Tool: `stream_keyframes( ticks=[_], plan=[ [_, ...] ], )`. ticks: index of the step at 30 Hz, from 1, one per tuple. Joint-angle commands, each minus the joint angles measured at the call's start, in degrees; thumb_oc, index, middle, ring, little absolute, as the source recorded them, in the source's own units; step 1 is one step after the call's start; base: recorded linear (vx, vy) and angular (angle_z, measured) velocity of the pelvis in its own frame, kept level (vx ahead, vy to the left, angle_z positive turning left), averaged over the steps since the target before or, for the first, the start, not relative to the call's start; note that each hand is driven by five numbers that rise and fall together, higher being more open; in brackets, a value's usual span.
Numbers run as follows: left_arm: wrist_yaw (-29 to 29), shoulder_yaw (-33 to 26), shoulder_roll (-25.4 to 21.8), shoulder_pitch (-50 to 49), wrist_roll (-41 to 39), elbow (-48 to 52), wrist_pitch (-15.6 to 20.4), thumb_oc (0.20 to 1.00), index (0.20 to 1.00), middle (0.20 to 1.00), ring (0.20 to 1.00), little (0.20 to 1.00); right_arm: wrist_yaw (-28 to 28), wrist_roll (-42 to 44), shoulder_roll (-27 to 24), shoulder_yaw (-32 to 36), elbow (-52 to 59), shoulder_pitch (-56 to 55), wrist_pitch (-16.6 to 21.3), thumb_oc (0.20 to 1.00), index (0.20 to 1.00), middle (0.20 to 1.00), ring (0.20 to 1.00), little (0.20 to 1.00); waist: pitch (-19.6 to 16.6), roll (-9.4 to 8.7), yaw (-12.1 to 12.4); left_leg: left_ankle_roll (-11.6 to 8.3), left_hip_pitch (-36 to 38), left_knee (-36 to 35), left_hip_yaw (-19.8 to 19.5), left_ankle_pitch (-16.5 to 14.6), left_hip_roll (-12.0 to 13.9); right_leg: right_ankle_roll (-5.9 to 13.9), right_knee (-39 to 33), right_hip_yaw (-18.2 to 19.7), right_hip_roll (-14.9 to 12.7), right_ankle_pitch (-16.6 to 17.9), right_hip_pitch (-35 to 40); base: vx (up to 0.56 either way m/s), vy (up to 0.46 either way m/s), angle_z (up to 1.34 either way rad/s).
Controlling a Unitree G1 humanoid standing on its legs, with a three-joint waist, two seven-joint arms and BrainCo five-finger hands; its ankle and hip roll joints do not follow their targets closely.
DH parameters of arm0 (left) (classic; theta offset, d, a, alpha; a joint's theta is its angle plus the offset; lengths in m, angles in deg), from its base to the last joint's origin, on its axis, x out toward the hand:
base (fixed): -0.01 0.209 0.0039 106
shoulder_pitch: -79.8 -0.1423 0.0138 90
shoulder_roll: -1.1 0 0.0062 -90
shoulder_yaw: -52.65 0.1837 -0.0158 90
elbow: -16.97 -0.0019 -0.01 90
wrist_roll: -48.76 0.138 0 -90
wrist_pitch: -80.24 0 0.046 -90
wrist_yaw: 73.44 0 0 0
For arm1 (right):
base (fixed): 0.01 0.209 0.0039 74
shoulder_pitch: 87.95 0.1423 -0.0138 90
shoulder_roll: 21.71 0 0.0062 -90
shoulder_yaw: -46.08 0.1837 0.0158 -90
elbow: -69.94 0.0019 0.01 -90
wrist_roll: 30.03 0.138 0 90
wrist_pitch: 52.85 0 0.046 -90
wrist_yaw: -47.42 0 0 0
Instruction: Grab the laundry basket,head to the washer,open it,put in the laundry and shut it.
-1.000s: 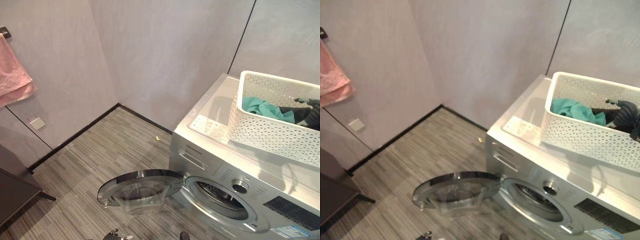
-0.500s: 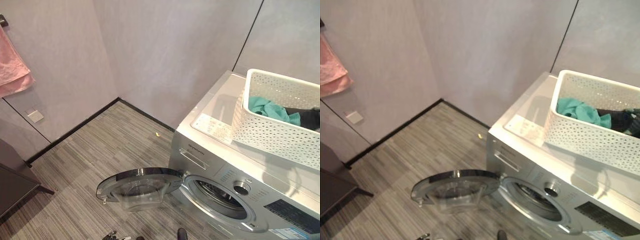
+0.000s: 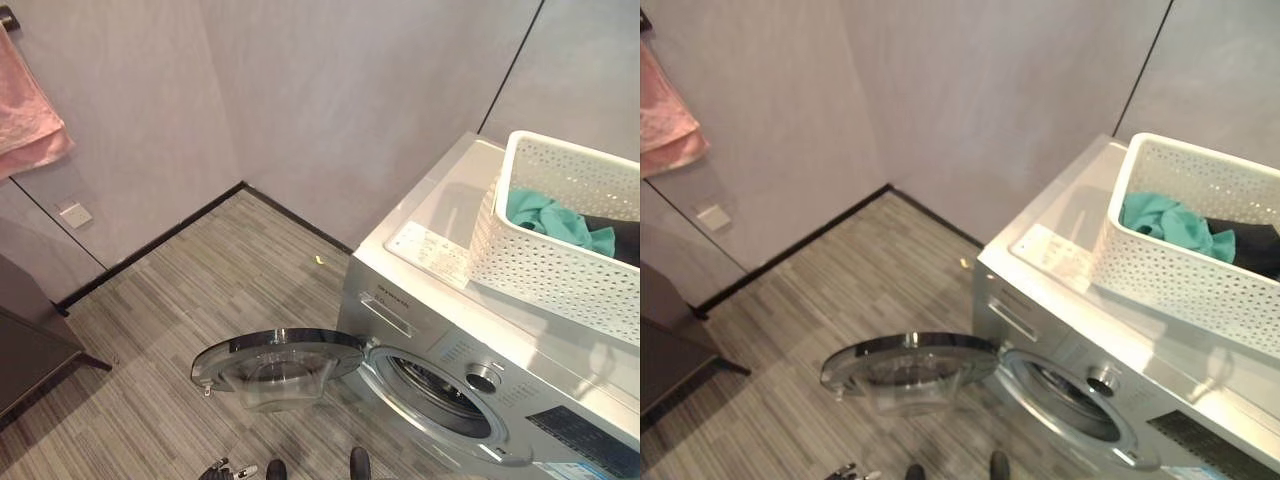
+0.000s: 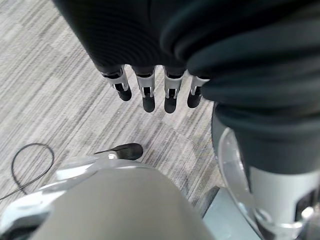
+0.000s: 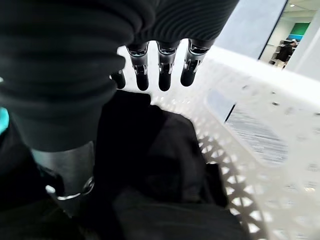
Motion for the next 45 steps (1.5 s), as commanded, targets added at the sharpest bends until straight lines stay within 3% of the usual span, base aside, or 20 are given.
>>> stream_keyframes(
  ticks=[1, 6, 8, 10, 17, 41, 44, 45],
  plan=[
    [-0.3, 1.0, -1.3, 1.4, -1.2, -0.6, 1.7, 1.0, 1.0, 1.0, 1.0, 1.0, -0.7, 0.4, -1.0, -3.6, -1.7, 5.4, -0.8, 1.0, 1.0, 1.0, 1.0, 1.0, 0.5, -4.04, 0.8, -3.38, 0.9, -0.7, -2.6, 0.4, 2.2, 2.72, 0.5, -2.6, -2.2, -2.7, 0.9, 0.0, 0.0, 0.0],
    [-0.5, 2.4, -0.8, 2.1, -1.1, 0.4, 2.1, 1.0, 1.0, 1.0, 1.0, 1.0, 3.7, 4.0, -1.4, -6.7, 7.3, 3.5, -0.1, 1.0, 1.0, 1.0, 1.0, 1.0, 1.5, -4.25, 0.7, -3.83, 0.2, -0.7, -3.0, 1.2, 2.8, 2.18, 0.5, -2.7, -1.6, -3.0, 0.3, 0.01, -0.042, 0.04],
    [-1.4, 4.2, 0.1, 1.7, -0.9, 2.3, 2.6, 1.0, 1.0, 1.0, 1.0, 1.0, 10.8, 7.8, -5.6, -13.8, 21.3, 1.9, 0.8, 1.0, 1.0, 1.0, 1.0, 1.0, 1.9, -4.71, 0.1, -3.92, 1.2, -0.7, -2.6, 0.8, 3.2, 2.08, 0.5, -2.6, -1.2, -3.2, 1.2, 0.03, 0.003, 0.06],
    [-2.1, 4.4, 0.7, 1.5, -1.0, 3.2, 3.0, 1.0, 1.0, 1.0, 1.0, 1.0, 14.6, 12.4, -10.0, -18.6, 31.5, 1.9, 1.7, 1.0, 1.0, 1.0, 1.0, 1.0, 1.8, -4.85, -0.2, -3.93, 2.4, -0.7, -2.0, 0.2, 3.2, 2.27, 0.5, -2.3, -1.2, -3.0, 2.0, 0.02, 0.047, 0.0],
    [-2.1, 3.8, 1.3, 2.0, 0.1, 2.8, 3.5, 1.0, 1.0, 1.0, 1.0, 1.0, 16.2, 16.5, -13.7, -19.1, 38.7, -1.5, 3.2, 1.0, 1.0, 1.0, 1.0, 1.0, 1.3, -5.04, -1.4, -3.84, 3.1, -0.7, -1.5, -0.5, 3.1, 2.79, 0.5, -2.1, -1.7, -2.8, 2.5, -0.01, 0.05, -0.06],
    [-2.0, 3.1, 0.5, 1.1, 2.4, 1.8, 3.2, 1.0, 1.0, 1.0, 1.0, 1.0, 15.5, 15.5, -12.0, -11.9, 37.7, -8.9, 2.9, 1.0, 1.0, 1.0, 1.0, 1.0, 0.2, -5.74, -1.5, -3.06, 3.7, -0.7, -0.4, -1.6, 2.1, 3.6, 0.5, -1.6, -2.6, -1.8, 2.5, -0.01, 0.015, -0.02],
    [-1.9, 3.1, 0.6, 0.9, 2.7, 0.7, 3.1, 1.0, 1.0, 1.0, 1.0, 1.0, 11.6, 15.3, -10.6, -7.2, 32.0, -9.2, 3.0, 1.0, 1.0, 1.0, 1.0, 1.0, 0.1, -5.56, -1.5, -2.84, 3.7, -0.7, -0.4, -1.7, 1.8, 3.69, 0.5, -1.7, -3.0, -1.7, 2.6, 0.0, 0.0, 0.0],
    [-1.3, 2.9, 0.7, 0.8, 2.6, -0.1, 2.9, 1.0, 1.0, 1.0, 1.0, 1.0, 4.9, 14.3, -8.2, 0.2, 23.9, -8.1, 3.1, 1.0, 1.0, 1.0, 1.0, 1.0, -0.3, -5.26, -1.5, -2.63, 3.7, -0.7, -0.5, -1.8, 1.5, 3.72, 0.5, -1.7, -3.1, -1.6, 2.5, 0.0, 0.0, 0.0]
  ],
)
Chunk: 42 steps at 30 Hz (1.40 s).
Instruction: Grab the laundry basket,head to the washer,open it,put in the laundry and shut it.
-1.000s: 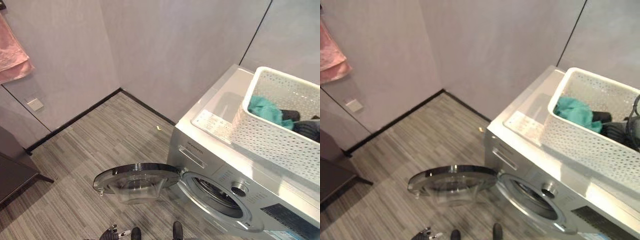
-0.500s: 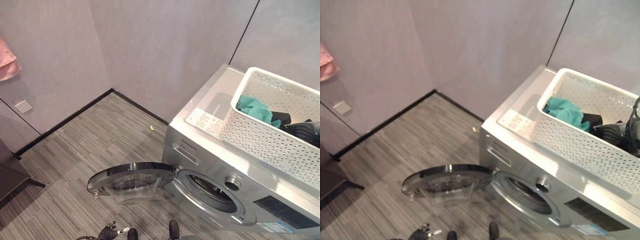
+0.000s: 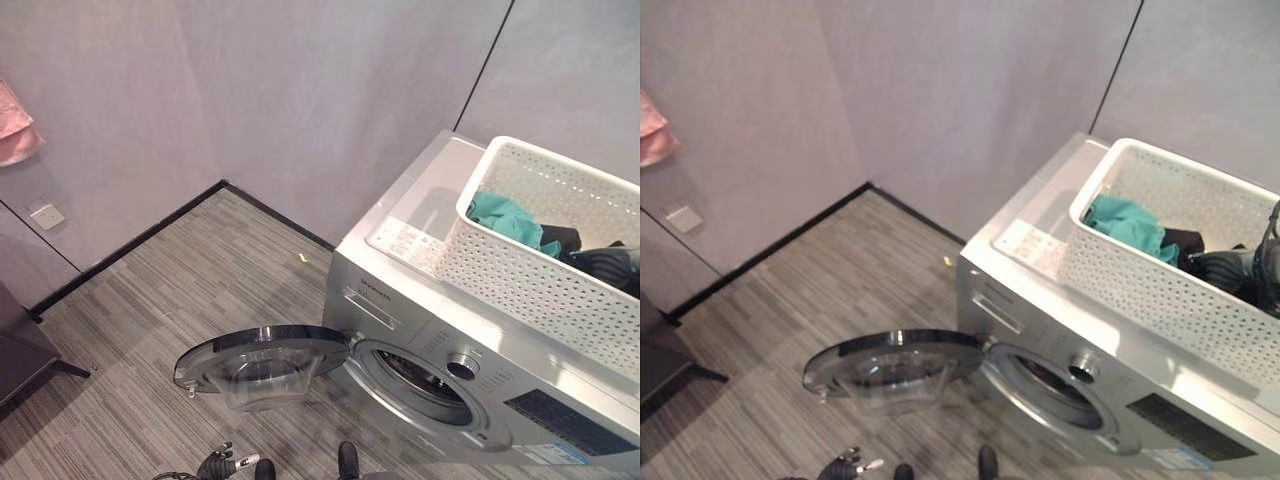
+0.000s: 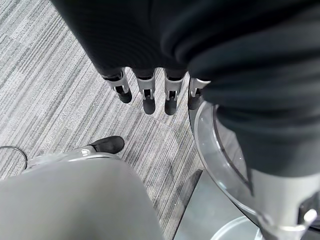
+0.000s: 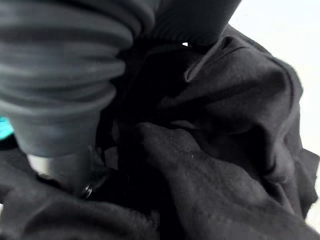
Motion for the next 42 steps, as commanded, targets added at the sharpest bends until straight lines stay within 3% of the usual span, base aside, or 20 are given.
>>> stream_keyframes(
  ticks=[1, 2, 4, 6, 10, 24, 33, 36, 42],
  plan=[
    [-0.5, 1.2, 1.1, 0.3, 1.5, -3.1, 1.0, 1.0, 1.0, 1.0, 1.0, 1.0, -8.9, -0.9, 2.1, 6.5, -9.1, -0.3, 0.0, 1.0, 1.0, 1.0, 1.0, 1.0, -2.3, -3.85, 0.6, -1.85, 0.5, 0.2, -1.9, -2.2, 0.7, 4.13, 0.5, -2.9, -4.0, -2.0, 0.4, 0.04, 0.006, -0.01],
    [1.1, 2.6, 0.9, 1.6, 2.2, -4.1, 1.0, 1.0, 1.0, 1.0, 1.0, 1.0, -19.8, -1.1, 5.0, 16.5, -22.6, 4.6, -0.5, 1.0, 1.0, 1.0, 1.0, 1.0, -2.6, -3.51, 0.9, -1.54, 0.2, 0.2, -2.4, -2.2, 0.3, 4.09, 0.5, -3.1, -4.2, -2.1, 0.5, 0.03, -0.005, -0.01],
    [1.4, 3.2, 0.5, 2.3, 2.1, -4.3, 0.9, 1.0, 1.0, 1.0, 1.0, 1.0, -20.9, -1.1, 5.5, 16.3, -26.7, 7.8, -0.8, 1.0, 1.0, 1.0, 1.0, 1.0, -2.7, -3.62, 1.2, -1.48, 0.2, 0.2, -2.7, -2.2, 0.2, 4.03, 0.5, -3.3, -4.1, -2.2, 0.7, 0.04, -0.019, 0.01],
    [0.6, 3.4, 0.1, 1.7, 1.6, -4.1, 0.4, 1.0, 1.0, 1.0, 1.0, 1.0, -19.9, -3.2, 6.0, 11.6, -31.8, 13.5, -1.8, 1.0, 1.0, 1.0, 1.0, 1.0, -2.8, -3.65, 1.5, -1.47, 0.3, 0.2, -3.4, -2.2, 0.2, 3.79, 0.5, -3.7, -4.0, -2.5, 1.1, 0.05, -0.038, 0.14],
    [0.8, 3.0, -0.1, 1.7, 1.6, -5.0, 0.5, 1.0, 1.0, 1.0, 1.0, 1.0, -22.0, -0.7, 5.6, 13.8, -32.5, 14.7, -1.7, 1.0, 1.0, 1.0, 1.0, 1.0, -2.8, -3.59, 1.5, -1.53, 0.2, 0.2, -3.5, -2.1, 0.3, 3.75, 0.5, -3.7, -3.8, -2.8, 1.0, 0.02, -0.021, 0.1],
    [0.3, 3.2, -0.3, 1.6, 0.8, -3.9, 0.3, 1.0, 1.0, 1.0, 1.0, 1.0, -17.9, -2.5, 6.9, 9.6, -30.2, 13.3, -2.4, 1.0, 1.0, 1.0, 1.0, 1.0, -2.1, -3.72, 1.4, -1.74, -0.1, 0.2, -3.2, -2.0, 0.8, 3.4, 0.5, -3.0, -3.1, -3.2, 0.5, 0.0, 0.0, 0.0],
    [0.1, 3.6, 0.1, 2.0, 1.1, -4.0, 0.3, 1.0, 1.0, 1.0, 1.0, 1.0, -15.8, -0.5, 4.8, 7.2, -26.9, 14.2, -2.3, 1.0, 1.0, 1.0, 1.0, 1.0, -2.3, -4.23, 0.9, -1.85, 0.3, 0.2, -2.9, -2.1, 1.1, 3.34, 0.5, -3.0, -3.0, -3.2, 0.8, 0.0, 0.001, -0.01],
    [-0.6, 3.9, 0.4, 1.5, 1.5, -3.9, 0.4, 1.0, 1.0, 1.0, 1.0, 1.0, -11.7, 0.7, 2.8, 4.4, -20.6, 10.5, -2.2, 1.0, 1.0, 1.0, 1.0, 1.0, -2.6, -5.4, 0.6, -1.96, 0.8, 0.2, -2.2, -2.3, 1.2, 3.46, 0.5, -2.7, -2.9, -3.0, 1.0, -0.01, 0.041, -0.01],
    [-0.7, 3.8, 0.4, 1.1, 1.4, -3.1, 0.5, 1.0, 1.0, 1.0, 1.0, 1.0, -9.8, -1.1, 5.4, 5.9, -19.5, 4.8, -2.6, 1.0, 1.0, 1.0, 1.0, 1.0, -2.3, -5.48, 1.1, -1.81, 0.7, 0.2, -2.2, -2.4, 1.1, 3.5, 0.5, -2.8, -3.1, -2.9, 0.9, 0.0, 0.003, -0.02]
  ],
)
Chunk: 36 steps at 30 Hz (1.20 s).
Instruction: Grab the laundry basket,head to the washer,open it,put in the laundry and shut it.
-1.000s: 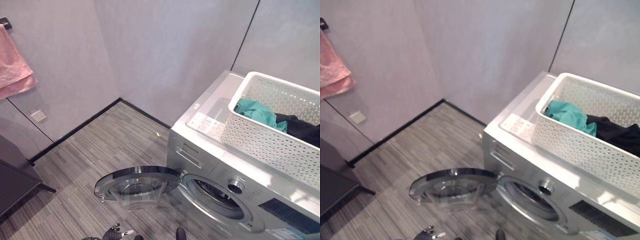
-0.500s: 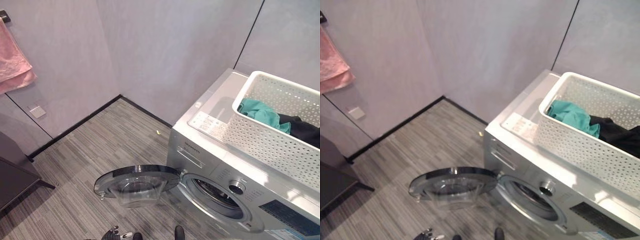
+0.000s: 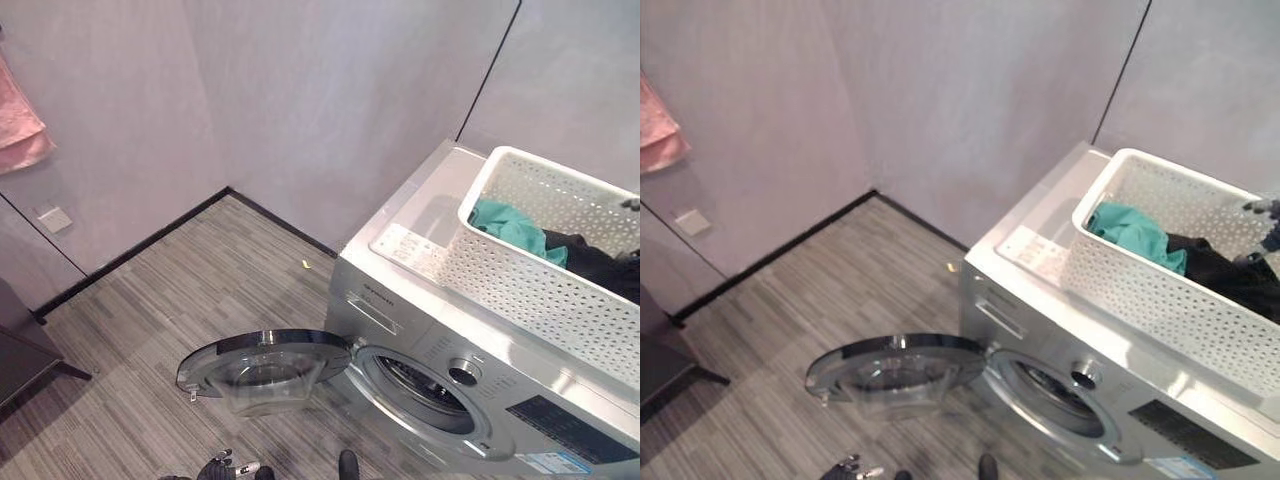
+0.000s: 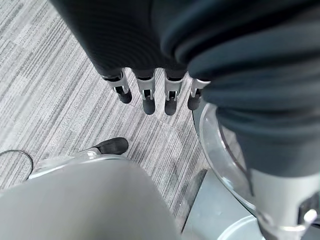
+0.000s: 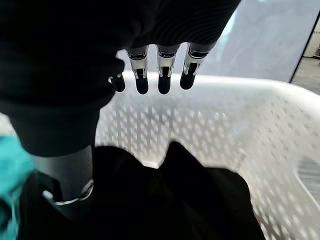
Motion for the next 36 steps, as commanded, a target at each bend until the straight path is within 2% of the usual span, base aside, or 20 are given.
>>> stream_keyframes(
  ticks=[1, 13, 17, 25, 26, 27, 28, 33, 36],
  plan=[
    [-1.1, 1.1, 1.5, 0.7, 1.4, -1.3, 0.6, 1.0, 1.0, 1.0, 1.0, 1.0, 0.6, -0.1, 0.7, 1.1, -2.1, -0.1, 0.0, 1.0, 1.0, 1.0, 1.0, 1.0, 0.1, -4.18, 1.0, -1.91, 1.5, 0.1, -1.5, -2.3, 1.1, 3.45, 0.5, -2.5, -3.1, -2.9, 1.3, 0.0, 0.0, 0.0],
    [-1.4, 0.4, 1.0, 0.0, 0.9, -0.9, 0.4, 1.0, 1.0, 1.0, 1.0, 1.0, 0.8, -2.8, 3.9, 5.3, -4.2, -6.0, -0.4, 1.0, 1.0, 1.0, 1.0, 1.0, 1.2, -2.69, 1.4, -1.85, 0.4, 0.1, -2.7, -1.8, 0.8, 3.4, 0.5, -3.2, -3.4, -3.1, 0.8, 0.0, -0.007, 0.02],
    [-1.4, 0.4, 1.0, 0.0, 0.9, -0.9, 0.4, 1.0, 1.0, 1.0, 1.0, 1.0, 0.8, -2.8, 3.9, 5.3, -4.2, -6.0, -0.4, 1.0, 1.0, 1.0, 1.0, 1.0, 1.2, -2.7, 1.3, -1.85, 0.4, 0.1, -2.7, -1.8, 0.8, 3.4, 0.5, -3.2, -3.4, -3.1, 0.7, -0.01, -0.008, 0.0],
    [-0.8, 1.5, 0.2, 1.2, -0.4, 1.5, 0.8, 1.0, 1.0, 1.0, 1.0, 1.0, 1.7, -5.7, 9.6, 5.3, -6.5, -9.0, -1.4, 1.0, 1.0, 1.0, 1.0, 1.0, 3.4, -0.7, 2.0, -1.93, -3.1, 0.1, -3.6, -0.3, 0.5, 3.11, 0.5, -3.2, -3.4, -2.7, -2.4, -0.02, -0.022, 0.01],
    [-0.8, 1.6, 0.3, 1.3, -0.3, 1.4, 0.8, 1.0, 1.0, 1.0, 1.0, 1.0, 2.0, -6.2, 9.9, 5.3, -7.1, -9.3, -1.5, 0.555, 0.555, 0.555, 0.555, 0.555, 3.3, -0.68, 2.0, -1.91, -3.0, 0.1, -3.6, -0.3, 0.6, 3.08, 0.5, -3.2, -3.4, -2.8, -2.3, 0.02, -0.006, 0.07],
    [-0.8, 1.6, 0.3, 1.3, -0.3, 1.4, 0.8, 1.0, 1.0, 1.0, 1.0, 1.0, 2.0, -6.2, 9.9, 5.3, -7.1, -9.4, -1.5, 0.555, 0.555, 0.555, 0.555, 0.555, 3.3, -0.68, 2.0, -1.91, -3.0, 0.1, -3.6, -0.3, 0.6, 3.08, 0.5, -3.2, -3.4, -2.8, -2.3, 0.02, -0.007, 0.11],
    [-0.9, 1.7, 0.3, 1.2, -0.1, 1.3, 0.7, 1.0, 1.0, 1.0, 1.0, 1.0, 2.3, -6.3, 9.8, 5.2, -6.8, -9.5, -1.5, 0.2, 0.2, 0.2, 0.2, 0.2, 3.2, -0.7, 2.0, -1.86, -2.9, 0.1, -3.6, -0.4, 0.6, 3.05, 0.5, -3.3, -3.3, -2.9, -2.0, 0.02, -0.004, 0.1],
    [-0.9, 1.8, 0.9, 1.1, 0.3, 0.4, 0.5, 1.0, 1.0, 1.0, 1.0, 1.0, 0.1, -5.4, 8.6, 6.7, -5.8, -8.8, -0.7, 0.2, 0.2, 0.2, 0.2, 0.2, 2.8, -0.91, 1.7, -1.69, -1.9, 0.1, -3.5, -0.9, 0.5, 3.09, 0.5, -3.1, -3.3, -3.0, -1.0, 0.01, 0.006, 0.05],
    [-0.5, 1.2, 1.2, 1.2, 0.6, -0.3, 0.6, 1.0, 1.0, 1.0, 1.0, 1.0, -3.4, -1.4, 7.3, 11.5, -5.2, -8.2, -0.2, 0.2, 0.2, 0.2, 0.2, 0.2, 2.5, -1.16, 1.3, -1.58, -1.2, 0.1, -3.1, -1.3, 0.4, 3.24, 0.5, -2.9, -3.4, -2.9, -0.6, 0.0, 0.011, 0.0]
  ],
)
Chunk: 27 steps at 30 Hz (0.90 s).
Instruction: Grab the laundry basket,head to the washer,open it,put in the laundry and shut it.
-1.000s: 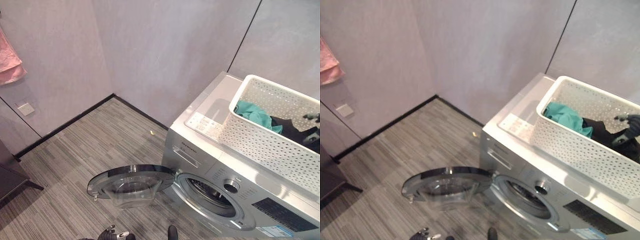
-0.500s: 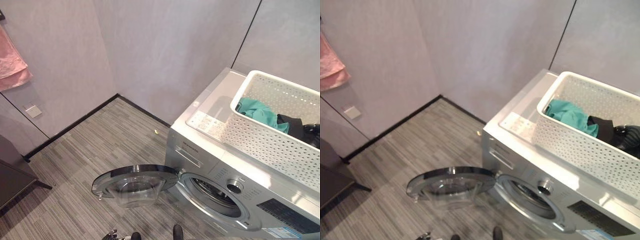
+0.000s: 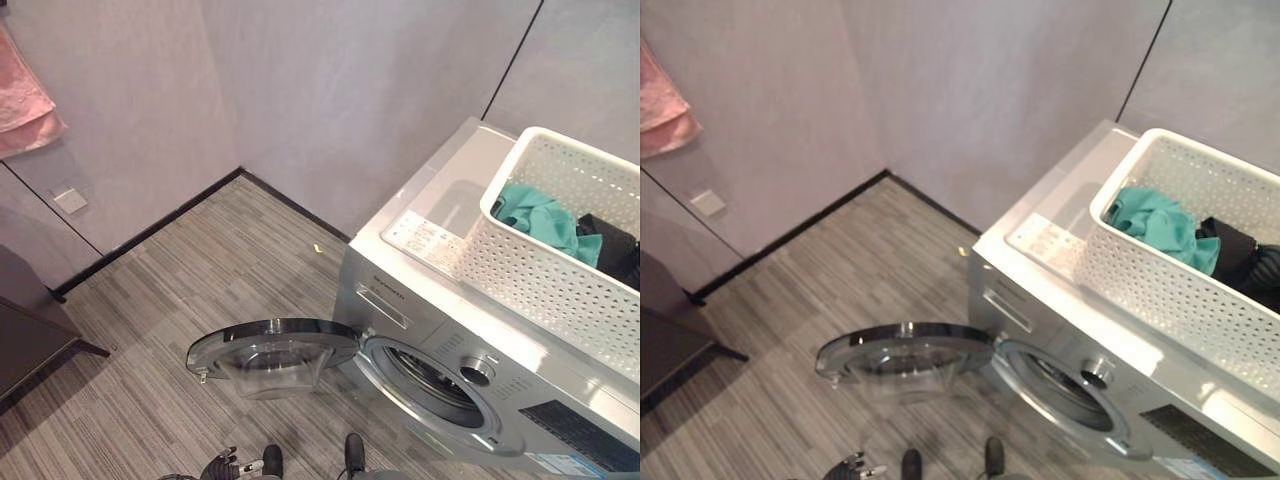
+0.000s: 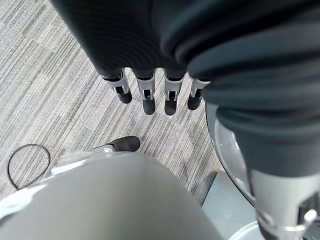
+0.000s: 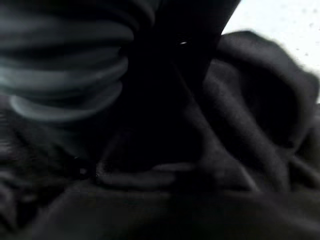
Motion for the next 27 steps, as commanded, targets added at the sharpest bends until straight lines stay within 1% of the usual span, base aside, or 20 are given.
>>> stream_keyframes(
  ticks=[1, 2, 6, 8, 9, 12, 13, 14, 15, 16, 19, 20, 21, 23, 25, 27],
  plan=[
    [-0.1, 1.2, 0.7, 1.8, 1.0, -2.4, 0.5, 1.0, 1.0, 1.0, 1.0, 1.0, -3.3, 3.7, 1.5, 0.2, -0.1, -0.1, 0.3, 0.2, 0.2, 0.2, 0.2, 0.2, 0.4, -3.86, 0.2, -1.16, 1.7, 0.1, -1.1, -2.1, 0.3, 3.72, 0.5, -1.2, -3.5, -3.0, 1.5, 0.0, 0.0, 0.0],
    [0.3, 0.9, 0.9, 1.8, 1.0, -2.7, 0.8, 1.0, 1.0, 1.0, 1.0, 1.0, -5.7, 6.7, 0.9, 3.9, 0.4, -0.3, 0.9, 0.2, 0.2, 0.2, 0.2, 0.2, 0.1, -4.02, -0.1, -1.06, 2.1, 0.1, -0.9, -2.4, 0.2, 3.84, 0.5, -1.1, -3.5, -3.0, 1.8, 0.0, 0.029, -0.03],
    [0.8, 0.4, 1.2, 2.2, 1.8, -3.4, 1.1, 1.0, 1.0, 1.0, 1.0, 1.0, -9.6, 11.3, -0.8, 11.2, 1.8, -1.6, 2.1, 0.2, 0.2, 0.2, 0.2, 0.2, -0.5, -4.29, -0.6, -0.9, 2.7, 0.1, -0.6, -2.9, 0.1, 4.03, 0.5, -1.0, -3.5, -3.0, 2.3, -0.01, 0.029, -0.04],
    [0.8, 0.4, 1.2, 2.2, 1.9, -3.5, 1.1, 1.0, 1.0, 1.0, 1.0, 1.0, -10.3, 11.6, -1.1, 12.3, 2.0, -2.0, 2.3, 0.2, 0.2, 0.2, 0.2, 0.2, -0.6, -4.37, -0.6, -0.88, 2.8, 0.1, -0.5, -2.9, 0.1, 4.03, 0.5, -1.0, -3.6, -3.0, 2.4, 0.0, 0.007, -0.02],
    [1.2, 0.1, 1.2, 2.3, 2.2, -3.8, 1.3, 1.0, 1.0, 1.0, 1.0, 1.0, -13.4, 13.4, -1.9, 16.3, 2.7, -1.9, 3.1, 0.2, 0.2, 0.2, 0.2, 0.2, -1.0, -4.31, -0.9, -0.76, 3.2, 0.1, -0.4, -3.1, 0.1, 4.09, 0.5, -0.9, -3.6, -3.0, 2.7, 0.0, 0.0, 0.0],
    [2.1, -0.3, 1.1, 2.6, 2.8, -4.6, 1.5, 1.0, 1.0, 1.0, 1.0, 1.0, -17.6, 17.0, -2.4, 22.8, 3.9, -3.0, 4.4, 0.2, 0.2, 0.2, 0.2, 0.2, -1.6, -4.5, -1.0, -0.6, 3.6, 0.1, -0.5, -3.5, 0.0, 4.14, 0.5, -0.9, -3.7, -3.1, 3.1, 0.0, 0.02, -0.05],
    [2.4, -0.3, 1.0, 2.6, 2.9, -4.8, 1.5, 1.0, 1.0, 1.0, 1.0, 1.0, -19.9, 17.5, -2.7, 24.6, 4.0, -2.6, 4.9, 0.2, 0.2, 0.2, 0.2, 0.2, -1.8, -4.49, -1.0, -0.54, 3.7, 0.1, -0.5, -3.6, 0.0, 4.16, 0.5, -1.0, -3.8, -3.1, 3.3, 0.0, 0.017, -0.06],
    [2.6, -0.4, 0.9, 2.7, 3.2, -5.1, 1.5, 1.0, 1.0, 1.0, 1.0, 1.0, -21.3, 17.1, -2.7, 25.9, 4.9, -2.8, 5.2, 0.2, 0.2, 0.2, 0.2, 0.2, -2.0, -4.54, -1.0, -0.48, 3.9, 0.1, -0.5, -3.7, -0.1, 4.16, 0.5, -1.1, -3.8, -3.1, 3.4, 0.0, 0.0, 0.0],
    [2.6, -0.4, 0.9, 2.7, 3.2, -5.1, 1.5, 1.0, 1.0, 1.0, 1.0, 1.0, -21.3, 17.1, -2.7, 26.0, 4.9, -3.0, 5.2, 0.2, 0.2, 0.2, 0.2, 0.2, -1.9, -4.56, -0.9, -0.48, 3.9, 0.1, -0.5, -3.7, -0.1, 4.16, 0.5, -1.1, -3.8, -3.1, 3.4, 0.0, 0.0, 0.0],
    [3.0, -0.5, 0.9, 2.7, 3.5, -5.1, 1.4, 1.0, 1.0, 1.0, 1.0, 1.0, -23.5, 15.9, -2.6, 27.3, 6.3, -3.3, 5.4, 0.2, 0.2, 0.2, 0.2, 0.2, -2.1, -4.55, -0.9, -0.39, 4.1, 0.1, -0.5, -3.9, -0.1, 4.17, 0.5, -1.1, -3.8, -3.1, 3.6, 0.0, 0.0, 0.0],
    [3.0, -0.5, 0.9, 2.7, 3.5, -5.1, 1.4, 1.0, 1.0, 1.0, 1.0, 1.0, -23.5, 15.9, -2.6, 27.4, 6.3, -3.4, 5.4, 0.2, 0.2, 0.2, 0.2, 0.2, -2.1, -4.56, -0.9, -0.39, 4.1, 0.1, -0.5, -3.9, -0.1, 4.17, 0.5, -1.1, -3.8, -3.1, 3.6, 0.0, 0.0, 0.0],
    [3.7, -1.0, 0.8, 2.7, 4.3, -5.5, 1.3, 1.0, 1.0, 1.0, 1.0, 1.0, -26.2, 14.1, -2.3, 28.9, 8.8, -3.4, 5.8, 0.2, 0.2, 0.2, 0.2, 0.2, -2.4, -4.36, -0.9, -0.22, 4.3, 0.1, -0.5, -4.1, -0.1, 4.17, 0.5, -1.0, -3.9, -3.2, 3.8, 0.0, 0.0, 0.0],
    [3.7, -1.0, 0.8, 2.7, 4.3, -5.5, 1.3, 1.0, 1.0, 1.0, 1.0, 1.0, -26.3, 14.0, -2.2, 29.4, 9.1, -3.9, 5.7, 0.2, 0.2, 0.2, 0.2, 0.2, -2.3, -4.42, -0.8, -0.22, 4.3, 0.1, -0.5, -4.1, -0.1, 4.17, 0.5, -1.0, -3.9, -3.3, 3.8, 0.0, 0.0, 0.0],
    [4.9, -1.8, 0.8, 2.7, 5.4, -5.9, 1.1, 1.0, 1.0, 1.0, 1.0, 1.0, -32.8, 10.0, -0.5, 33.2, 14.8, -5.0, 6.5, 0.2, 0.2, 0.2, 0.2, 0.2, -2.7, -4.06, -0.5, 0.16, 4.8, 0.1, -0.5, -4.5, -0.3, 4.22, 0.5, -1.0, -3.9, -3.3, 4.3, 0.01, 0.038, -0.01],
    [6.2, -1.6, 0.8, 3.0, 6.2, -6.0, 1.0, 1.0, 1.0, 1.0, 1.0, 1.0, -40.2, 5.4, 1.4, 36.9, 18.6, -5.1, 6.0, 0.2, 0.2, 0.2, 0.2, 0.2, -2.9, -3.89, 0.2, 0.51, 5.2, 0.1, -0.7, -4.8, -0.5, 4.21, 0.5, -1.0, -4.0, -3.4, 4.6, 0.01, 0.044, -0.01],
    [6.6, -1.4, 0.8, 3.1, 6.8, -5.9, 0.8, 1.0, 1.0, 1.0, 1.0, 1.0, -43.2, 1.5, 1.6, 38.1, 20.5, -5.5, 5.1, 0.2, 0.2, 0.2, 0.2, 0.2, -2.9, -3.75, 0.4, 0.7, 5.3, 0.1, -0.9, -4.9, -0.6, 4.23, 0.5, -1.0, -4.2, -3.5, 4.8, 0.01, 0.024, 0.05]
  ],
)
